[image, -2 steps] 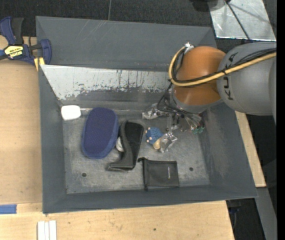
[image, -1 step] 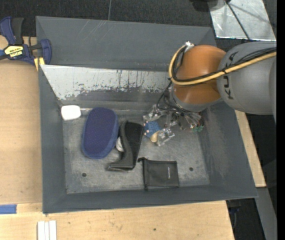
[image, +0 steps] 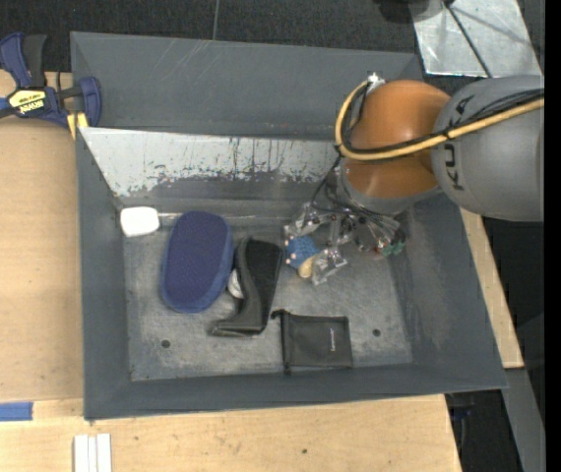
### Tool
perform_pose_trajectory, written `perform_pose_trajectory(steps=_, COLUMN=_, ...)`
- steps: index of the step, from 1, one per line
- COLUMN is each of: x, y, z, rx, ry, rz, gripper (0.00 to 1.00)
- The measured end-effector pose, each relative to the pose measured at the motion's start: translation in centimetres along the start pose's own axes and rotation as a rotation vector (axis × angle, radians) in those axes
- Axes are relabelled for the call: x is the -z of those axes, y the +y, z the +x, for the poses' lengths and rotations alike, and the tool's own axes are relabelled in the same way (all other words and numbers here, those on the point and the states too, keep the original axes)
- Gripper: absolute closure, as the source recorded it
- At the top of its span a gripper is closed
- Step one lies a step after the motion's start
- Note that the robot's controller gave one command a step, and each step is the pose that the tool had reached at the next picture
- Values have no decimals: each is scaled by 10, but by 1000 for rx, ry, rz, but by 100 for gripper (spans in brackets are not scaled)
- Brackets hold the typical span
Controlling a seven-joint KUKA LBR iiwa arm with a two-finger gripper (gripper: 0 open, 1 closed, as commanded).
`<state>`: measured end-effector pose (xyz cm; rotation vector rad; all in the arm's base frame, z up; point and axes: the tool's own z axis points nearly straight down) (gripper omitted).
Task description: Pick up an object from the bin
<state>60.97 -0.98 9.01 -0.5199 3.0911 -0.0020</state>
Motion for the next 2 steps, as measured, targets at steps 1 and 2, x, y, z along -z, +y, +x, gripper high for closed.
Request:
perform_pose_trajectory(steps=1, x=12, y=-1, z=-1, rx=-2, ry=0, rz=0, gripper=100)
perform_pose_trajectory(steps=2, x=14, y=-1, z=-3, rx=-5, ry=-2, rz=0, gripper=100)
